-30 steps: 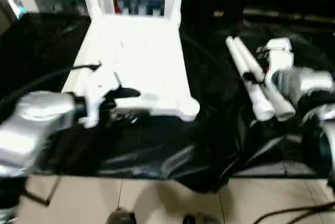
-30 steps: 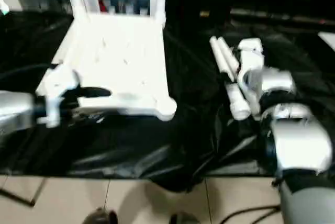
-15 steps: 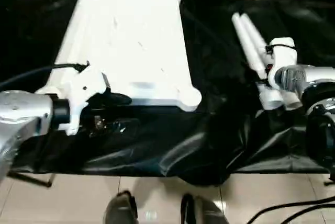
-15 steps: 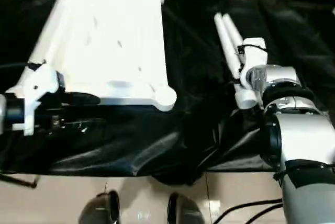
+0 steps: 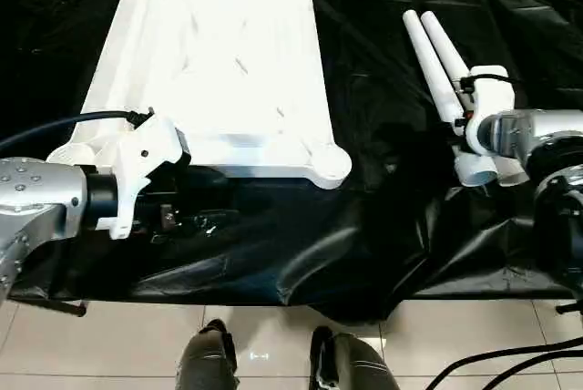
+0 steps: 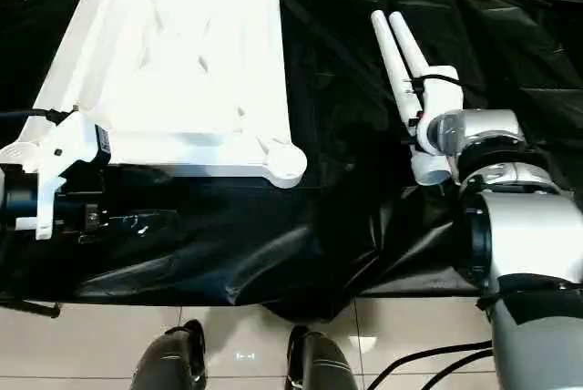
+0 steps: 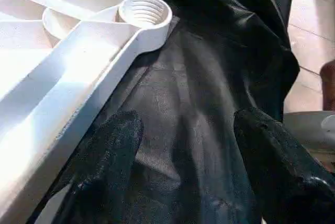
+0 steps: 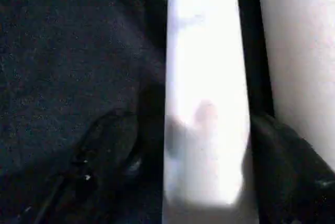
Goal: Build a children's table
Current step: Pick table leg
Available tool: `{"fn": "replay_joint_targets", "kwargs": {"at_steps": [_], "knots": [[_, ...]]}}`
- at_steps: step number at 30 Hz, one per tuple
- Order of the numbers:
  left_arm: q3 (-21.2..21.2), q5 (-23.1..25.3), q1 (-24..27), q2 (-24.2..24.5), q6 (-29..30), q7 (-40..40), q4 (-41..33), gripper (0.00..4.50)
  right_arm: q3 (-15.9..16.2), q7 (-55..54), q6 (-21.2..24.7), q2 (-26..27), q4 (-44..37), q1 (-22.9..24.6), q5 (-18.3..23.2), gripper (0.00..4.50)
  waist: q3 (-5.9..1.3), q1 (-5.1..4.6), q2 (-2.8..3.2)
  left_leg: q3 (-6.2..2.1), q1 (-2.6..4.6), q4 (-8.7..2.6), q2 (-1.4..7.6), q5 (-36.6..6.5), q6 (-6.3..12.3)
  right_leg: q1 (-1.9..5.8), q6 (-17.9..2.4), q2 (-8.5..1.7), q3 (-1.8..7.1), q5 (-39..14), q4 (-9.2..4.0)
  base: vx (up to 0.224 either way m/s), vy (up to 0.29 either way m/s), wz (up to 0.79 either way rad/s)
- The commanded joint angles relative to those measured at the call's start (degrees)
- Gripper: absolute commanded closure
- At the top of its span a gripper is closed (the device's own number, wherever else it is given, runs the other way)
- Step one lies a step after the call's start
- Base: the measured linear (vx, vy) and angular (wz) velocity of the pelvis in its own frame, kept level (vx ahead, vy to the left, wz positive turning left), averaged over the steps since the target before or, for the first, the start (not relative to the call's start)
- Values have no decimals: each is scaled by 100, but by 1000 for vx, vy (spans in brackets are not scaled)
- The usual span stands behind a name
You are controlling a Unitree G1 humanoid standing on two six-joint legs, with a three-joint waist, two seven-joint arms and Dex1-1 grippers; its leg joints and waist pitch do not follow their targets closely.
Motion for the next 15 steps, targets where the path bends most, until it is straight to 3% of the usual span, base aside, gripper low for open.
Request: {"fn": "replay_joint_targets", "kwargs": {"at_steps": [1, 9, 12, 14, 15], "knots": [[60, -94, 47, 100, 41, -41, -201, 121, -45, 80, 145, -125, 89, 1, -75, 140, -421, -1, 77, -22, 220, -377, 96, -511, -124, 366, -1575, -248, 295, -199, -269, 0, 0, 0], [-48, -144, -51, 100, -15, -11, -121, 121, -147, 63, 201, -175, 81, 32, -28, 208, -449, 2, 79, -17, 225, -368, 97, -484, -152, 373, -1612, -244, 297, -163, -260, 0, 0, 0], [-60, -126, -106, 52, -70, 15, -88, 121, -247, 2, 181, -188, 78, 52, 23, 237, -488, 5, 68, -14, 215, -355, 93, -401, -112, 390, -1641, -245, 295, -65, -246, 0, 0, 0], [-107, -89, -171, -12, -177, 40, -19, 121, -382, -73, 138, -188, 71, 54, 122, 251, -581, 13, 62, -10, 221, -329, 91, -303, -97, 429, -1686, -245, 293, 64, -215, 0, 0, 0], [-114, -83, -179, -19, -191, 42, -12, 121, -400, -84, 132, -189, 69, 53, 137, 256, -572, 16, 62, -11, 214, -329, 89, -281, -81, 420, -1691, -242, 291, 97, -214, 0, 0, 0]]}}
